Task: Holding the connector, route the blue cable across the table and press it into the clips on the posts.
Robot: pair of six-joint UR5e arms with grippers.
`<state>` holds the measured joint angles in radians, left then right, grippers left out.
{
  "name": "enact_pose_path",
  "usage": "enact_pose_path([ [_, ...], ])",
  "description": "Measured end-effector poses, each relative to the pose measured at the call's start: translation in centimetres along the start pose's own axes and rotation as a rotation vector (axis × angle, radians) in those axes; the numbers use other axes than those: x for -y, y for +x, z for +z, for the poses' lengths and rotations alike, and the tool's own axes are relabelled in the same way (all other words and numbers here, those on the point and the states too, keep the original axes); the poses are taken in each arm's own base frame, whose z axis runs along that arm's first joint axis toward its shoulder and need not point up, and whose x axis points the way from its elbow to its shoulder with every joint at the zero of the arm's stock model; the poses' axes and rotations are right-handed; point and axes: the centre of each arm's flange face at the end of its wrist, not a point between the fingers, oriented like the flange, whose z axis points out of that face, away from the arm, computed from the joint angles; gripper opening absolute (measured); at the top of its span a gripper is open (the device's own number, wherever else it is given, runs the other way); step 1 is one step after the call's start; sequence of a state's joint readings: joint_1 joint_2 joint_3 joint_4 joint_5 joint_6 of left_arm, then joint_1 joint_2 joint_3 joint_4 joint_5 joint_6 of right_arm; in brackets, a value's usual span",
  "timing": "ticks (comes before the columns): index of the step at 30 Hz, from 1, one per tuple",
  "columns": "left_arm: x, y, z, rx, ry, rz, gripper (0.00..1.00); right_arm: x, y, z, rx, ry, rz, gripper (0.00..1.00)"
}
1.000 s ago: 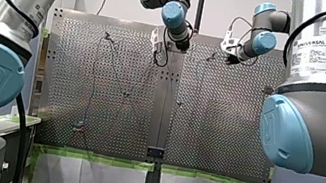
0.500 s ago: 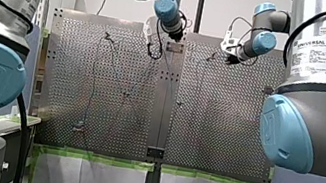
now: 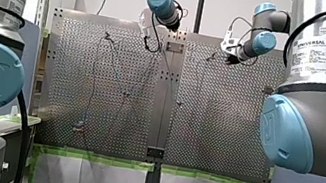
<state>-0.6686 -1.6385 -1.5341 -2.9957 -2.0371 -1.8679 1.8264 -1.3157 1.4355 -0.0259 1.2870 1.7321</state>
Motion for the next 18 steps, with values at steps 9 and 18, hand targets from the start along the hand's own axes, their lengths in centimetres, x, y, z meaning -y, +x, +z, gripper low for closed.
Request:
enact_pose_path([
  [9,-1.3,1.9,-0.9,0.02,0.002,-0.009,1.0,0.0,0.0,0.0,0.0,0.0,0.0,0.0],
  [18,-2.4,3.1,-2.1,0.041,0.027,-0.042,1.0,0.0,0.0,0.0,0.0,0.0,0.0,0.0],
])
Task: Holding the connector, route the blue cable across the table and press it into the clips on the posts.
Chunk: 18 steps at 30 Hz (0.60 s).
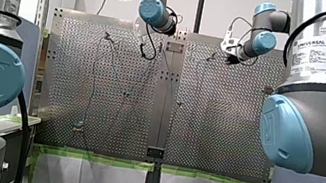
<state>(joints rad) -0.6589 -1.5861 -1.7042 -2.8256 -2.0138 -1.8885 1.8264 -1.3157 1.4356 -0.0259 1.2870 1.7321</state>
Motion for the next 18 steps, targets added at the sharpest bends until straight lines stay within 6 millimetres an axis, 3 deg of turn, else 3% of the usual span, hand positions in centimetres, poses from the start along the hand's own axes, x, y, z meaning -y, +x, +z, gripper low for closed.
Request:
enact_pose_path([
  [9,-2.1,1.7,-1.1,0.03,-0.043,0.048,1.0,0.0,0.0,0.0,0.0,0.0,0.0,0.0],
  [18,-2.9,2.7,-2.3,0.043,0.007,0.047,1.0,0.0,0.0,0.0,0.0,0.0,0.0,0.0],
])
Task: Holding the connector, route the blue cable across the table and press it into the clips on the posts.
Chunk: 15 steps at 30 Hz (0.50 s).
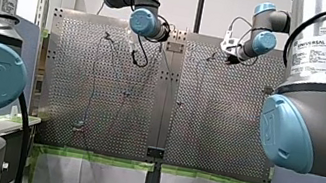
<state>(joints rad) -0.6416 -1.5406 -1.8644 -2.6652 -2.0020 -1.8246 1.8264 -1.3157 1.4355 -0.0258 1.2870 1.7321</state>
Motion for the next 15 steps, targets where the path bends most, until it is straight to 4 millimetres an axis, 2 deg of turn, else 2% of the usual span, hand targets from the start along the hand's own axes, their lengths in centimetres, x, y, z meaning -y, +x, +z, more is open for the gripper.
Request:
enact_pose_path([
  [6,-1.4,1.4,-0.6,0.009,-0.027,-0.025,1.0,0.0,0.0,0.0,0.0,0.0,0.0,0.0],
  [15,-2.9,3.5,-2.1,0.015,-0.05,0.03,1.0,0.0,0.0,0.0,0.0,0.0,0.0,0.0],
])
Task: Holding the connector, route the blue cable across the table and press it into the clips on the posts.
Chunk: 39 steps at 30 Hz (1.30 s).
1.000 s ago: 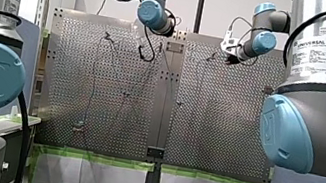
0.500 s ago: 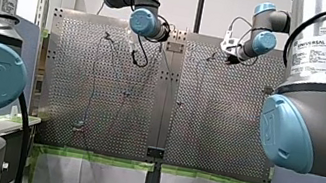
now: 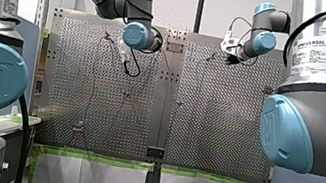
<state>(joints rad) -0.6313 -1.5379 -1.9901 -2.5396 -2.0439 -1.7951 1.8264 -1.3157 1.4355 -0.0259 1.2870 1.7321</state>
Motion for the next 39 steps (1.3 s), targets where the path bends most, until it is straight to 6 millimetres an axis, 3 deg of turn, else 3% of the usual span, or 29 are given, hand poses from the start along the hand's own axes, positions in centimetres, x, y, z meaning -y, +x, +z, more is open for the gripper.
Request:
enact_pose_path([
  [20,-4.2,3.6,-3.9,0.045,-0.121,-0.041,1.0,0.0,0.0,0.0,0.0,0.0,0.0,0.0],
  [29,-7.0,5.4,-6.1,0.07,-0.213,-0.036,1.0,0.0,0.0,0.0,0.0,0.0,0.0,0.0],
  [39,-8.9,8.4,-8.4,-0.043,-0.225,0.035,1.0,0.0,0.0,0.0,0.0,0.0,0.0,0.0],
])
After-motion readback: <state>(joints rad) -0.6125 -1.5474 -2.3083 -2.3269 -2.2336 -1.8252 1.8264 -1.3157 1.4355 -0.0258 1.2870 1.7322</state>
